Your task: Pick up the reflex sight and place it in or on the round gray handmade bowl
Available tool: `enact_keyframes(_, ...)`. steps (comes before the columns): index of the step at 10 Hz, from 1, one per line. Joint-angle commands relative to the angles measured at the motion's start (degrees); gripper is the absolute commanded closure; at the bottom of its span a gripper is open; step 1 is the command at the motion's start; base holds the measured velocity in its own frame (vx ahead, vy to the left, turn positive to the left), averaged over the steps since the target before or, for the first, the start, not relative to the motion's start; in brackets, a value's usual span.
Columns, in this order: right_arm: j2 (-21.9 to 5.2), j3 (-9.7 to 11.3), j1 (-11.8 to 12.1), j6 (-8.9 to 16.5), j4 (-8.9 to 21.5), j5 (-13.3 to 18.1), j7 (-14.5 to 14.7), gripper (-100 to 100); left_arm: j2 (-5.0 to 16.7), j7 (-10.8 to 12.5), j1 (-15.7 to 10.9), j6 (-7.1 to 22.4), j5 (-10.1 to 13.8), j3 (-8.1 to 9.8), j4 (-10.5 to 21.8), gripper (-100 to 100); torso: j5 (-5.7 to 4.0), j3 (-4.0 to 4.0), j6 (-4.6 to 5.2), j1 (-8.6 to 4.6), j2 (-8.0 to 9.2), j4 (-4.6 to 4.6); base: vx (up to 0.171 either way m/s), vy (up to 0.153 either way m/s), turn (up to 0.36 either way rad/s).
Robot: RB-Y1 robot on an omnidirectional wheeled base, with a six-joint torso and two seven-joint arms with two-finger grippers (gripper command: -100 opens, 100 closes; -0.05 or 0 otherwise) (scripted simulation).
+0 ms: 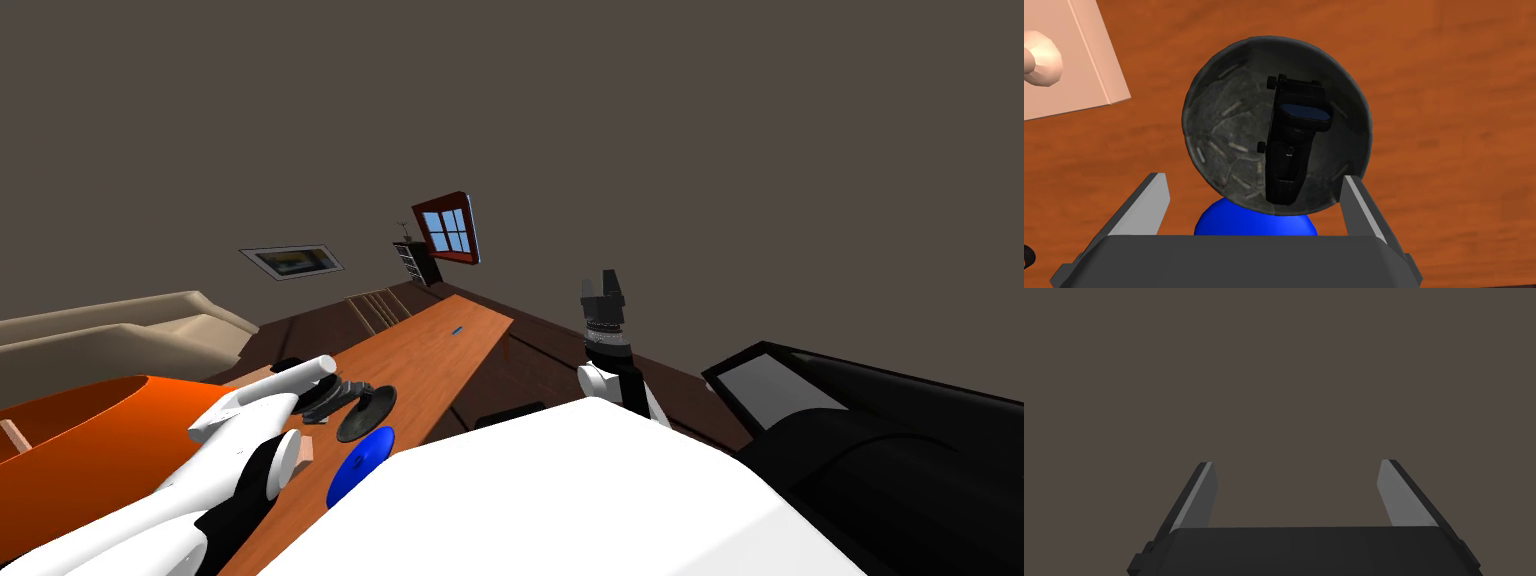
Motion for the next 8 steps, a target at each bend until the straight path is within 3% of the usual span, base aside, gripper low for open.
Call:
enact_keyframes(1,0.0,0.0,0.0,0.0,0.0,0.0,0.0,0,0.8,0.3,-0.6,1.6,0.2,0.00,-0.4,-100,0.00,0.00,0.00,0.00,0.00,0.00,-0.054,0.011,-0.030)
enact_keyframes(2,0.0,0.0,0.0,0.0,0.0,0.0,0.0,0,1.6,0.7,-1.1,3.1,0.4,-0.02,-0.9,-100,0.01,0.01,-0.01,0.03,0.01,0.00,-0.060,0.005,-0.046)
enact_keyframes(4,0.0,0.0,0.0,0.0,0.0,0.0,0.0,0,1.6,0.7,-1.1,3.1,0.4,-0.02,-0.9,-100,0.01,0.00,-0.01,0.02,0.00,0.00,-0.030,0.005,-0.007)
enact_keyframes(5,0.0,0.0,0.0,0.0,0.0,0.0,0.0,0,2.7,1.2,-1.9,5.3,0.7,-0.05,-1.8,-100,0.01,-0.05,-0.01,0.02,-0.09,-0.02,-0.040,0.000,-0.062)
enact_keyframes(6,0.0,0.0,0.0,0.0,0.0,0.0,0.0,0,1.9,1.2,-0.9,4.5,0.6,0.08,-2.5,-100,0.00,-0.03,0.01,0.00,-0.05,-0.01,-0.024,0.001,-0.019)
enact_keyframes(7,0.0,0.0,0.0,0.0,0.0,0.0,0.0,0,2.0,1.3,-0.9,4.8,0.6,0.08,-2.7,0,0.01,-0.05,-0.02,0.00,-0.09,-0.02,0.000,0.000,0.000)
enact_keyframes(8,0.0,0.0,0.0,0.0,0.0,0.0,0.0,0,2.0,1.3,-0.9,4.8,0.6,0.08,-2.7,0,0.01,-0.08,-0.01,0.00,-0.15,-0.04,0.000,0.000,0.000)
